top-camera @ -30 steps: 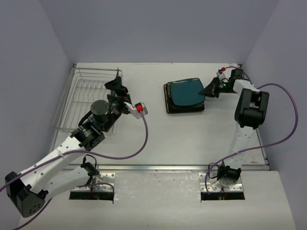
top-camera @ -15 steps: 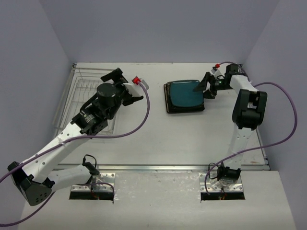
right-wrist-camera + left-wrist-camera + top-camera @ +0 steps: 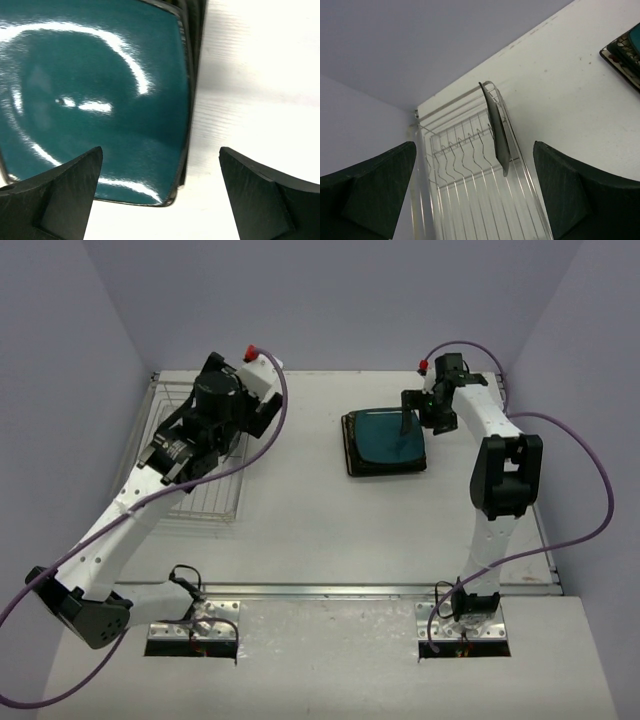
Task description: Unload the plates from the dish rack
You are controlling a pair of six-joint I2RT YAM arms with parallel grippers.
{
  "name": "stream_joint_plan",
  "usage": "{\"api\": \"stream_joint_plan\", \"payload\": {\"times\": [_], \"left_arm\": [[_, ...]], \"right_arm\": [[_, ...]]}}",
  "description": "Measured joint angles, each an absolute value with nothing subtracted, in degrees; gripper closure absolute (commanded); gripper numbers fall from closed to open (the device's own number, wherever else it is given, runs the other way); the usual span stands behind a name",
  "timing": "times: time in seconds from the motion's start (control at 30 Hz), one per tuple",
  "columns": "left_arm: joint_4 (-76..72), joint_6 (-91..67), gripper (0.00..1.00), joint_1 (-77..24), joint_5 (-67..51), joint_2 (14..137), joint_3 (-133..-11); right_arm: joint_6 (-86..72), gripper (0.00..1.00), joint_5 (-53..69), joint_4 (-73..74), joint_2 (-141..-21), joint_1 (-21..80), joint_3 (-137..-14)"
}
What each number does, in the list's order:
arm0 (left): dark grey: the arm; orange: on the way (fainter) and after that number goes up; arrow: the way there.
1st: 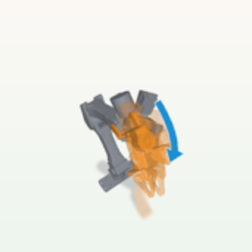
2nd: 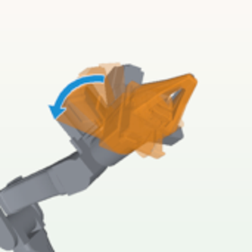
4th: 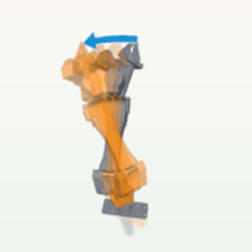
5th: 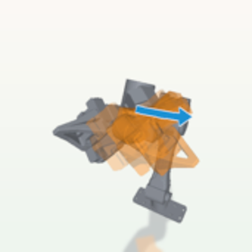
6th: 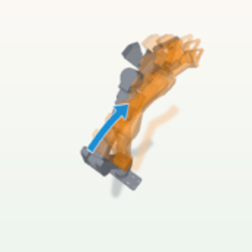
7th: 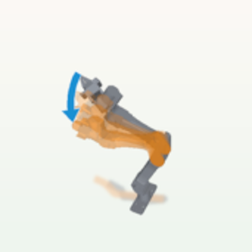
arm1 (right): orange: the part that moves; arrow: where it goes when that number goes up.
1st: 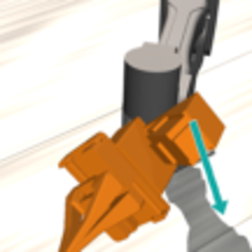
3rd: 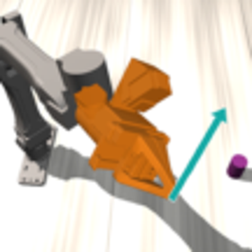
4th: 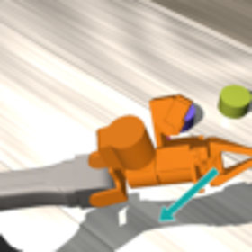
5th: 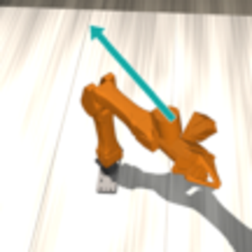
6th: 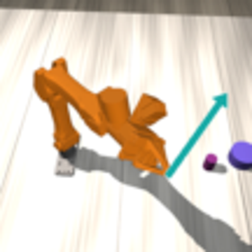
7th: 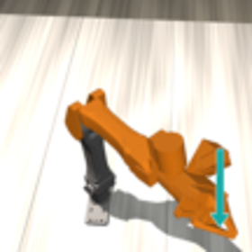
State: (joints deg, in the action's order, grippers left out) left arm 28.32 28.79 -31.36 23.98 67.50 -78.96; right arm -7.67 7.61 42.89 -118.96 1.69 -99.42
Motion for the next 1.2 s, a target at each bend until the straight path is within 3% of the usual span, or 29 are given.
{"api": "stream_joint_plan", "payload": {"times": [0.07,0.2,0.33,0.73,0.9,1.07,1.2], "left_arm": [[31.8,25.8,0.03,-27.15,21.73,70.59,-83.87],[37.21,19.79,0.31,-19.08,15.59,77.4,-93.03],[43.44,16.18,0.45,-14.92,8.55,85.44,-100.61],[55.52,9.07,0.53,-5.08,-8.37,107.65,-108.17],[56.87,8.82,0.68,-4.39,-9.65,111.18,-110.6],[57.46,9.17,0.69,-4.53,-11.04,112.87,-110.76],[58.04,9.07,0.85,-4.28,-12.21,113.82,-110.76]], "right_arm": [[-7.4,0.01,5.52,43.19,-118.65,1.79,-99.42],[-7.1,0.01,4.27,43.75,-116.48,1.6,-99.28],[-7.15,0.01,5.9,43.83,-110.75,1.48,-97.79],[-7.83,0.01,12.59,43.13,-96.81,1.54,-86.14],[-8.42,0.01,14.25,44.57,-96.79,1.54,-83.13],[-9.12,0.01,15.79,44.72,-96.82,1.54,-83.07],[-9.28,0.01,16.65,44.75,-96.82,1.54,-83.14]]}}
